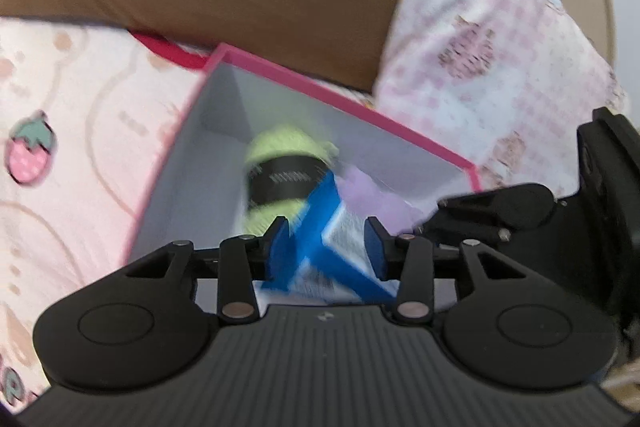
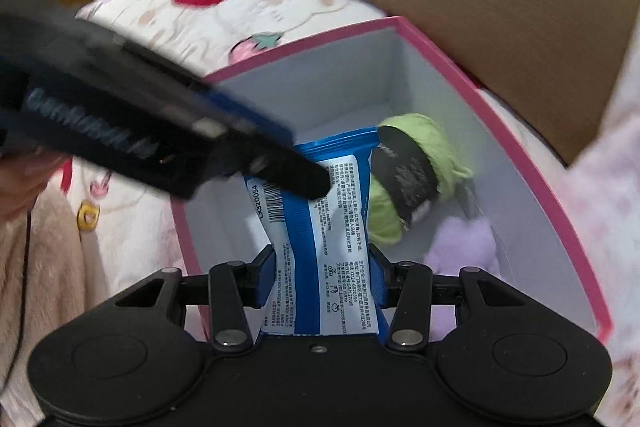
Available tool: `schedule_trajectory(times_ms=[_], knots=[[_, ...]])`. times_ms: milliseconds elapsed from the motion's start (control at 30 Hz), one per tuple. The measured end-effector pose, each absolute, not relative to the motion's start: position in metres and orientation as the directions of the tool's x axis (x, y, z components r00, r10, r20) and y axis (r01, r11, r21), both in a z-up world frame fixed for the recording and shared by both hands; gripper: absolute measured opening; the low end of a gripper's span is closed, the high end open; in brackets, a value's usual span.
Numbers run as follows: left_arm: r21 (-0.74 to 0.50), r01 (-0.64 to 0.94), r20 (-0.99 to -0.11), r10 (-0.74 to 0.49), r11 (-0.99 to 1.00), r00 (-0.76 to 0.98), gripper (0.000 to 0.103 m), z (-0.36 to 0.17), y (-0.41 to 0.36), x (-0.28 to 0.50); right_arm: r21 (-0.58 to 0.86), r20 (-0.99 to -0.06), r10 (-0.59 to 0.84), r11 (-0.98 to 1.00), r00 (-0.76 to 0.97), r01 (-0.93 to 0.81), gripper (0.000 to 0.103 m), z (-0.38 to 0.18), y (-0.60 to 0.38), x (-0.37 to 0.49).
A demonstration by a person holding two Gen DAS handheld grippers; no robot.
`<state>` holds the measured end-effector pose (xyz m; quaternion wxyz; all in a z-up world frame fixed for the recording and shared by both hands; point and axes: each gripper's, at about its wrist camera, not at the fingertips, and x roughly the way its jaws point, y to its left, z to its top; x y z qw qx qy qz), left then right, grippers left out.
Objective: Organize objects
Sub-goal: 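Lower the blue packet into the pink box beside the yarn ball, then open the right gripper to release the blue packet in the box, then raise the open right gripper out of the pink box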
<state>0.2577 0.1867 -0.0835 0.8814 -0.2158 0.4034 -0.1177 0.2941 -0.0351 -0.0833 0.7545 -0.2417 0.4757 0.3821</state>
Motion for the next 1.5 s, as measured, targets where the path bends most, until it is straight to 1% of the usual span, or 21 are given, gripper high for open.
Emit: schedule_trajectory(times_ms=[67, 100, 167, 267, 333, 433, 500, 600, 700, 767, 867, 933, 1000, 1100, 1300, 1433, 1500], knots=[[-0.467, 0.040, -0.640, -0.369, 0.883, 0.674, 0.042, -0.086, 0.189, 0.261, -0.015, -0.920, 0.326, 0.524, 0.217, -0.851, 0.051, -0.086, -0.024, 0.294], [-0.465, 0.032, -0.647, -0.364, 0.885, 0.670, 0.042, -0.089, 0.189, 0.264, -0.021, -0.930, 0.309, 0.494, 0.198, -0.869, 0.051, -0.088, -0.019, 0.294], [-0.446, 0.029, -0.670, -0.355, 0.894, 0.651, 0.042, -0.095, 0.185, 0.269, -0.026, -0.940, 0.290, 0.463, 0.179, -0.886, 0.052, -0.090, -0.011, 0.297], [-0.381, 0.012, -0.723, -0.306, 0.924, 0.619, 0.040, -0.105, 0.176, 0.273, -0.013, -0.949, 0.275, 0.457, 0.155, -0.889, 0.054, -0.097, -0.005, 0.304], [-0.364, -0.009, -0.743, -0.285, 0.931, 0.605, 0.040, -0.110, 0.174, 0.276, 0.013, -0.950, 0.283, 0.461, 0.133, -0.887, 0.055, -0.101, -0.006, 0.307], [-0.369, -0.020, -0.755, -0.287, 0.929, 0.590, 0.040, -0.114, 0.176, 0.277, 0.040, -0.947, 0.295, 0.495, 0.125, -0.868, 0.056, -0.103, -0.010, 0.312], [-0.361, -0.030, -0.772, -0.281, 0.932, 0.571, 0.040, -0.117, 0.177, 0.276, 0.050, -0.944, 0.304, 0.517, 0.129, -0.855, 0.059, -0.102, -0.015, 0.313], [-0.348, -0.055, -0.805, -0.268, 0.936, 0.529, 0.038, -0.125, 0.177, 0.278, 0.045, -0.940, 0.307, 0.542, 0.147, -0.839, 0.061, -0.100, -0.022, 0.310], [-0.303, -0.082, -0.825, -0.218, 0.950, 0.522, 0.036, -0.129, 0.178, 0.278, 0.010, -0.933, 0.299, 0.579, 0.201, -0.815, 0.064, -0.094, -0.030, 0.302], [-0.295, -0.083, -0.825, -0.210, 0.952, 0.525, 0.035, -0.129, 0.178, 0.278, 0.000, -0.934, 0.279, 0.620, 0.221, -0.784, 0.064, -0.093, -0.037, 0.300], [-0.297, -0.071, -0.819, -0.216, 0.952, 0.531, 0.034, -0.128, 0.177, 0.276, 0.041, -0.928, 0.294, 0.691, 0.229, -0.721, 0.064, -0.092, -0.054, 0.296], [-0.285, -0.070, -0.822, -0.206, 0.956, 0.531, 0.034, -0.128, 0.174, 0.276, 0.079, -0.929, 0.290, 0.765, 0.231, -0.639, 0.065, -0.094, -0.069, 0.297], [-0.288, -0.076, -0.828, -0.208, 0.955, 0.520, 0.034, -0.131, 0.173, 0.278, 0.125, -0.928, 0.282, 0.850, 0.242, -0.512, 0.065, -0.095, -0.085, 0.300], [-0.311, -0.089, -0.833, -0.226, 0.946, 0.505, 0.034, -0.136, 0.173, 0.280, 0.226, -0.906, 0.339, 0.893, 0.253, -0.389, 0.065, -0.091, -0.101, 0.301], [-0.296, -0.074, -0.832, -0.219, 0.952, 0.509, 0.034, -0.132, 0.168, 0.274, 0.237, -0.851, 0.367, 0.906, 0.376, -0.350, 0.065, -0.080, -0.100, 0.275], [-0.301, -0.070, -0.818, -0.220, 0.951, 0.531, 0.034, -0.113, 0.165, 0.262, 0.193, -0.827, 0.340, 0.920, 0.448, -0.342, 0.065, -0.068, -0.105, 0.254], [-0.315, -0.053, -0.803, -0.236, 0.948, 0.547, 0.039, -0.097, 0.163, 0.253, 0.188, -0.815, 0.340, 0.921, 0.470, -0.342, 0.065, -0.062, -0.107, 0.244]])
